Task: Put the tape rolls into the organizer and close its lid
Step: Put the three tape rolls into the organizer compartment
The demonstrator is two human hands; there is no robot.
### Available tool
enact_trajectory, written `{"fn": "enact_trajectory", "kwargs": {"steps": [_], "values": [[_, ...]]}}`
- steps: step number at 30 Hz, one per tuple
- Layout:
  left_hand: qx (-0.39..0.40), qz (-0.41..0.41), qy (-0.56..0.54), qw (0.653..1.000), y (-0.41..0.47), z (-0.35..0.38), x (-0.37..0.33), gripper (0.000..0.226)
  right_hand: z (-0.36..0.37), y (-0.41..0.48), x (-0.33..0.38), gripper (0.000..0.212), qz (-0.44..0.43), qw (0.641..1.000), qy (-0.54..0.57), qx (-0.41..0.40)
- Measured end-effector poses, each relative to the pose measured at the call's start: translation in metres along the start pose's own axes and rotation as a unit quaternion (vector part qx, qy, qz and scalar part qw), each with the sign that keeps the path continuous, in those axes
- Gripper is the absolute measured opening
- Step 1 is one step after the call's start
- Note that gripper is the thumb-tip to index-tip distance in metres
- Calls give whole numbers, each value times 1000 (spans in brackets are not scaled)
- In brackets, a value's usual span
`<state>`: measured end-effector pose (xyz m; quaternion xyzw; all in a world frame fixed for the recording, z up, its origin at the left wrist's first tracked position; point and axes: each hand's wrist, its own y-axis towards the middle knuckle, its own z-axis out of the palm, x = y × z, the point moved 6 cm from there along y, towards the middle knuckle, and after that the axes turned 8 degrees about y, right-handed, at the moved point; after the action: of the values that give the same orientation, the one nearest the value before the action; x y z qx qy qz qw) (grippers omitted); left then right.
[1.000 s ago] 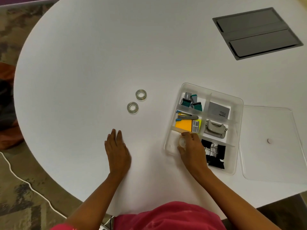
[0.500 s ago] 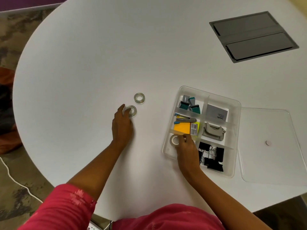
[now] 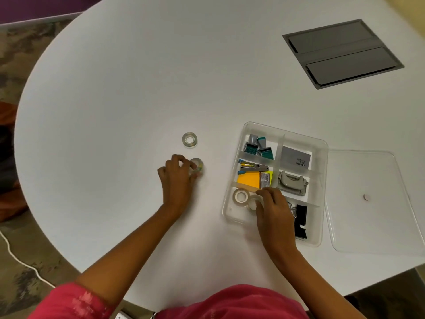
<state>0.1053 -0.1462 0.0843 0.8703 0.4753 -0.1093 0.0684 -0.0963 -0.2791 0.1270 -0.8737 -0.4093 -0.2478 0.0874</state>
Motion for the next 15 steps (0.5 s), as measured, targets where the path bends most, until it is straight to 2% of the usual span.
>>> {"fn": "enact_trajectory", "kwargs": {"steps": [4, 9, 15], "values": [[-16, 99, 1, 995, -39, -15, -56, 21, -7, -3, -8, 22, 26, 999, 12, -31], [49, 258, 26, 964, -69, -1, -116, 27, -10, -7, -18, 24, 46, 998, 2, -35], [136, 280, 95, 946, -70, 33, -133, 37, -11, -11, -23, 23, 55, 998, -1, -37]]}}
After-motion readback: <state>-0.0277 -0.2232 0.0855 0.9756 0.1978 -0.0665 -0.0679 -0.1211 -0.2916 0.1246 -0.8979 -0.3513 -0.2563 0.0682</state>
